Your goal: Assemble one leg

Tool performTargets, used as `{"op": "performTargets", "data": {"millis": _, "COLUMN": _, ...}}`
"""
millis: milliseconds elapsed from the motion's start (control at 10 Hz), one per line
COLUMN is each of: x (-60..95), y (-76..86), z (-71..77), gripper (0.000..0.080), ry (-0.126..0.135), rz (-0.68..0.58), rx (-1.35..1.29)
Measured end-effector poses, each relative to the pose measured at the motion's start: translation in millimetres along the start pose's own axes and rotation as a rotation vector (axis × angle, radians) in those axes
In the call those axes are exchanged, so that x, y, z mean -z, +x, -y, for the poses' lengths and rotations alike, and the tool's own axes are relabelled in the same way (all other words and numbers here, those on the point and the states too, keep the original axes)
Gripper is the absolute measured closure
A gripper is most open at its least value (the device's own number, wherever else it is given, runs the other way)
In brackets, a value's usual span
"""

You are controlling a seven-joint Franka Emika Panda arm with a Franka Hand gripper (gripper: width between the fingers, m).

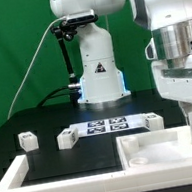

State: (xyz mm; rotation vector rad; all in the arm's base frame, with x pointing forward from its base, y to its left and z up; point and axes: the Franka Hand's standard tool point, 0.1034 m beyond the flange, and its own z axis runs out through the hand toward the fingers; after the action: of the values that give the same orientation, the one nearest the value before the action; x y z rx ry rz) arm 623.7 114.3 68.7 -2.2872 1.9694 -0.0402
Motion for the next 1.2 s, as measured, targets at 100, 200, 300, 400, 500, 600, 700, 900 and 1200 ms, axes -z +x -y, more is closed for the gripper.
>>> {"op": "performTargets", "data": {"millis": 100, "x": -0.1, "y": -0.3, "z": -0.4, "gripper": 0.0507, "ry": -0.001, "rz": 0.006, "rx": -0.083}}
{"op": "performTargets", "data": {"millis": 200, "x": -0.1, "y": -0.5, "z": -0.5, "gripper": 0.0507, "ry": -0.001, "rz": 0.007, "rx": -0.107}}
{"op": "performTargets", "data": {"millis": 300, "x": -0.1, "y": -0.3, "z": -0.5, "gripper": 0.0507, "ry": -0.001, "rz": 0.007, "rx": -0.083}}
{"op": "performTargets", "data": {"millis": 400, "x": 0.5, "y": 0.0, "z": 0.1, "gripper": 0.0507, "ry": -0.002, "rz": 0.007, "rx": -0.031}}
{"op": "performTargets", "data": {"millis": 500, "x": 4.2, "y": 2.1, "z": 3.5, "gripper": 0.0349, "ry": 0.001, "rz": 0.009, "rx": 0.031}}
{"op": "performTargets", "data": {"millis": 600, "x": 5.2, "y": 3.8, "z": 4.5, "gripper": 0.0224, "ry": 0.004, "rz": 0.008, "rx": 0.112}}
{"op": "performTargets", "data": {"millis": 700, "x": 5.2, "y": 4.0, "z": 4.5, "gripper": 0.0224, "ry": 0.003, "rz": 0.006, "rx": 0.253}}
{"op": "performTargets", "data": {"millis": 900, "x": 5.0, "y": 1.2, "z": 4.9, "gripper": 0.0154, "ry": 0.006, "rz": 0.005, "rx": 0.485}}
{"op": "performTargets", "data": {"millis": 1200, "x": 3.7, "y": -3.9, "z": 3.9, "gripper": 0.0151, "ry": -0.004, "rz": -0.008, "rx": 0.798}}
